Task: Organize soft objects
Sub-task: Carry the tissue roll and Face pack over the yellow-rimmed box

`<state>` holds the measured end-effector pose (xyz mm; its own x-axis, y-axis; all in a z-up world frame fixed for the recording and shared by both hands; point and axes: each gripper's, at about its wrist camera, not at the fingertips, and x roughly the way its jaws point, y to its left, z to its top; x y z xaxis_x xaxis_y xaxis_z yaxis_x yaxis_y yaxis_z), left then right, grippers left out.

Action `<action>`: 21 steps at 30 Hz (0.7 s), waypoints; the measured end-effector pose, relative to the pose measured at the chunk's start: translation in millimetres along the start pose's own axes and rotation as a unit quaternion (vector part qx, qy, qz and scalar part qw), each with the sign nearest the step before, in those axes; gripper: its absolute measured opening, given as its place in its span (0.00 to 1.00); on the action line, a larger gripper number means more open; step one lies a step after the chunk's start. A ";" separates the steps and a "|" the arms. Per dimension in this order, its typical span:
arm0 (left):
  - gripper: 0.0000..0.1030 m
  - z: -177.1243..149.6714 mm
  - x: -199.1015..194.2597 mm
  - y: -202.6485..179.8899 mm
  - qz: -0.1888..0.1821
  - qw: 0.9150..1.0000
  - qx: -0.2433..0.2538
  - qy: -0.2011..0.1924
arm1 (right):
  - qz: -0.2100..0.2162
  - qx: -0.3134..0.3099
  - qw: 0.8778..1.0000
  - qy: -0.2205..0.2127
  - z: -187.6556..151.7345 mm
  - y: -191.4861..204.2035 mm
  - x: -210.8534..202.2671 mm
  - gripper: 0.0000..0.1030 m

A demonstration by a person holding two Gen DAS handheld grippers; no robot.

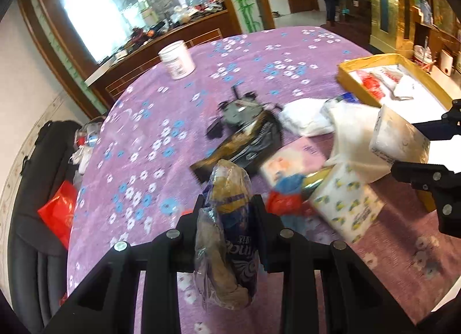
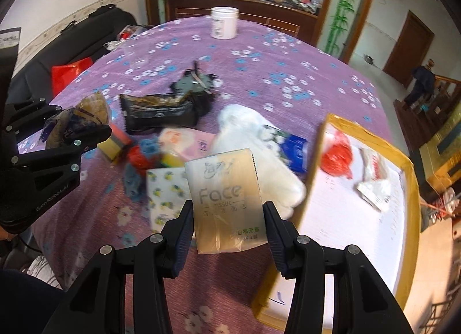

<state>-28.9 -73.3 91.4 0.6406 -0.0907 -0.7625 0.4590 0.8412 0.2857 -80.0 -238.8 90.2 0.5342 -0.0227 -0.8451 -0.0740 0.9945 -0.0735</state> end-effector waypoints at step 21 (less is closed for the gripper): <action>0.28 73.2 -6.0 -125.0 -0.205 0.976 0.068 -0.011 | -0.063 0.196 0.978 0.024 -63.5 -150.3 -7.7 0.50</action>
<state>-45.1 -217.0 102.7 0.3978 -0.4172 -0.8172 0.7561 0.6535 0.0344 -126.5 -394.6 74.1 0.4767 -0.1437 -0.8672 0.3245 0.9456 0.0217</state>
